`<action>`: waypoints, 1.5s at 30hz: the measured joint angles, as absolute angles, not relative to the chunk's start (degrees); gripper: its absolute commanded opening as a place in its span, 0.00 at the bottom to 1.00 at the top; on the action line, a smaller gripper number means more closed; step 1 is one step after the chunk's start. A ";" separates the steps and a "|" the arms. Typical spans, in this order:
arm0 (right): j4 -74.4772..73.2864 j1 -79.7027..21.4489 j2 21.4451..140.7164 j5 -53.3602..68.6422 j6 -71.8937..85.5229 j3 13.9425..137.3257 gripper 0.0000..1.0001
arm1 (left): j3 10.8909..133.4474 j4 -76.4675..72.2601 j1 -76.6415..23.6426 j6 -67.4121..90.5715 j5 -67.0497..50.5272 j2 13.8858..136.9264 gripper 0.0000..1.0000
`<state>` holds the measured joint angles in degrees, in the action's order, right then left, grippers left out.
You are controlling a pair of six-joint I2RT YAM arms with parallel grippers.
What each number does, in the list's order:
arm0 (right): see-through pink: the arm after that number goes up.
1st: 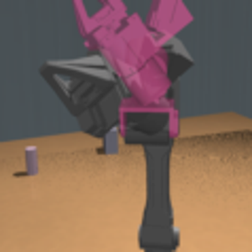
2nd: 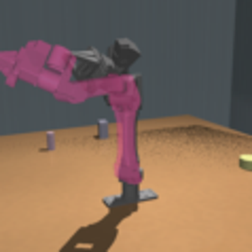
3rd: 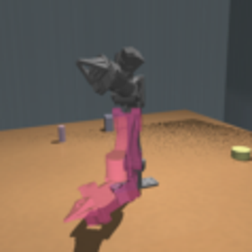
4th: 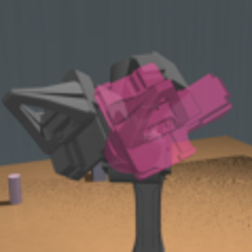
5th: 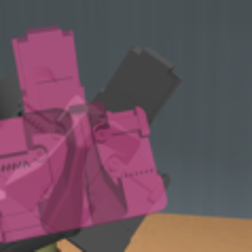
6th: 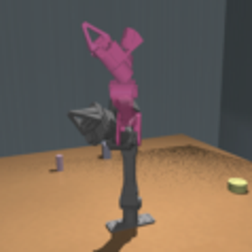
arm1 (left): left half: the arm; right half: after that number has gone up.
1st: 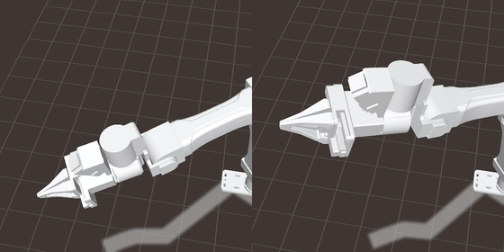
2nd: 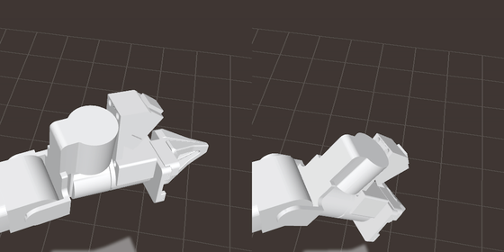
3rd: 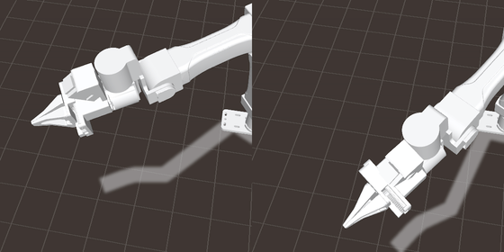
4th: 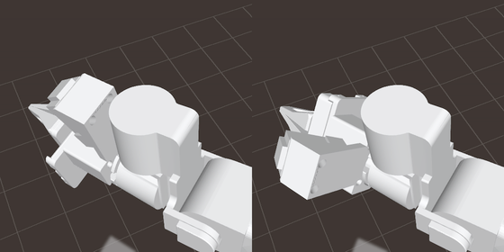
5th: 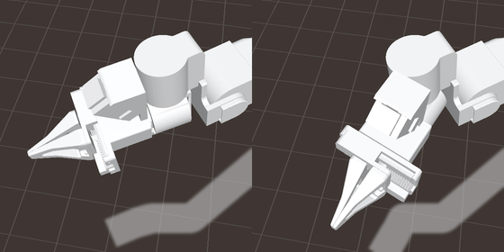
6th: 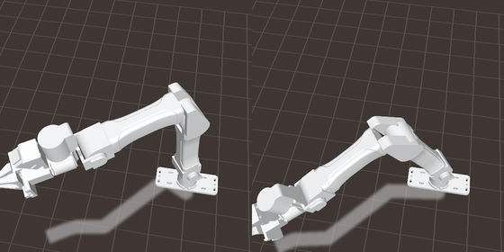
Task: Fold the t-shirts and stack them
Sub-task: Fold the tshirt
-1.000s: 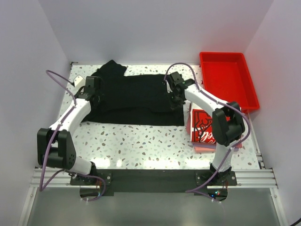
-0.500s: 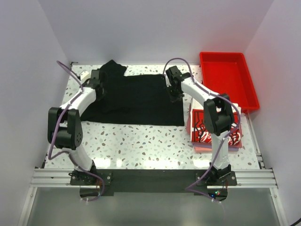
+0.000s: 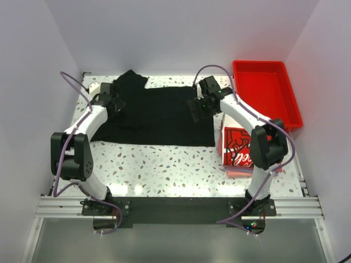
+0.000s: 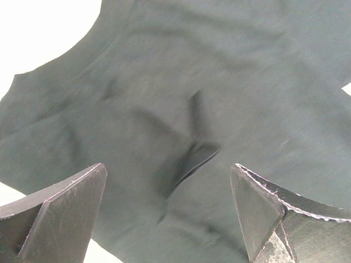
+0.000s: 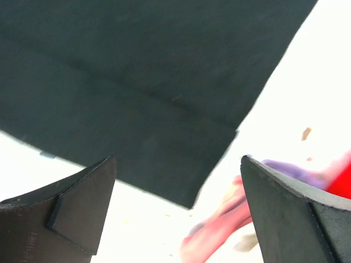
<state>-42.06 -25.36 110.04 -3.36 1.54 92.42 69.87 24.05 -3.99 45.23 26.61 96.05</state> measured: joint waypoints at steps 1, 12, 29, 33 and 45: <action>-41.56 -25.96 107.61 -2.20 1.96 89.84 0.99 | 67.81 24.03 -3.79 45.21 26.37 94.72 1.00; -35.90 -33.78 106.67 5.85 5.52 79.48 0.99 | 60.18 16.25 2.55 44.05 16.14 97.80 1.00; -24.64 -33.54 103.57 6.92 9.85 65.04 0.99 | 40.80 8.60 10.11 45.36 11.99 85.43 1.00; -24.38 -35.03 98.02 7.20 10.52 58.46 0.99 | 34.54 14.59 10.39 47.88 15.94 76.14 1.00; -27.46 -36.10 90.39 8.78 10.87 56.21 0.99 | 30.85 21.76 9.91 51.86 12.67 56.12 1.00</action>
